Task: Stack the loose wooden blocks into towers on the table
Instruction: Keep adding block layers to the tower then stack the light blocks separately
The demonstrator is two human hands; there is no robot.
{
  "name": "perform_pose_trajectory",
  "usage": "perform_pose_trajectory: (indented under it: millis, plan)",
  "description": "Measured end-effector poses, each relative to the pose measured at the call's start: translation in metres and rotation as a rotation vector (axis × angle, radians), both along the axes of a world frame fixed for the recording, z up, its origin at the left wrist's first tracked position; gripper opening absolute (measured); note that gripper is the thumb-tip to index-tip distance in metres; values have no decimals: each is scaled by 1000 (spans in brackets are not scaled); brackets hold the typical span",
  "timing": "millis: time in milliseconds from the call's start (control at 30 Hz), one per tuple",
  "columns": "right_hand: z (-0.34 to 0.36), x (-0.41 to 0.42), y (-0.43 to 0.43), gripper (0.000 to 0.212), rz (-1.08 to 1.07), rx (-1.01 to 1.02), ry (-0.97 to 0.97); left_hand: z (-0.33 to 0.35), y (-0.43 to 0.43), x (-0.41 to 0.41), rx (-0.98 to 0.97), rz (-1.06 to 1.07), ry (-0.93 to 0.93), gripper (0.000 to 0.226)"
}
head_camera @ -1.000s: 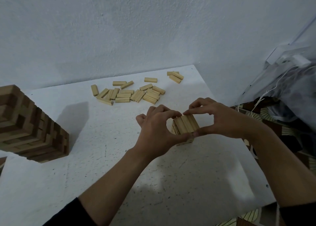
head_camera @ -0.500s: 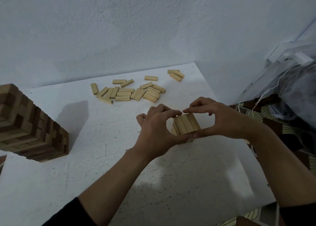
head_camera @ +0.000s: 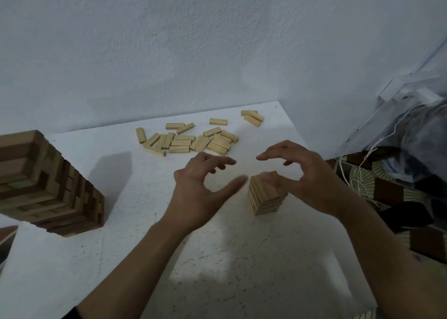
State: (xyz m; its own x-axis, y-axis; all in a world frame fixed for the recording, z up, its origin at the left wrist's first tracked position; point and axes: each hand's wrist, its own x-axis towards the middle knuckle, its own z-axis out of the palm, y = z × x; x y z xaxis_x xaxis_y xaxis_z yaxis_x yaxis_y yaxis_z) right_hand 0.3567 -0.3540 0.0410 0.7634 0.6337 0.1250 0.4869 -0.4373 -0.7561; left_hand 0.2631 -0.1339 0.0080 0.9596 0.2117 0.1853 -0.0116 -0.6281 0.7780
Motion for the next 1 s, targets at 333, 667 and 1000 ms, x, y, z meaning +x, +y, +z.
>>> perform_pose_trajectory:
  millis: [333,667,1000]
  plan:
    - [-8,-23,119,37,-46,-203,-214,-43,84,36,327,160,160,42]
    - [-58,-4,190,58,-162,-440,-41,-70,86,11,711,40,216,66]
    - [-78,-21,186,41,-154,-406,-314,-77,93,-51,683,128,150,45]
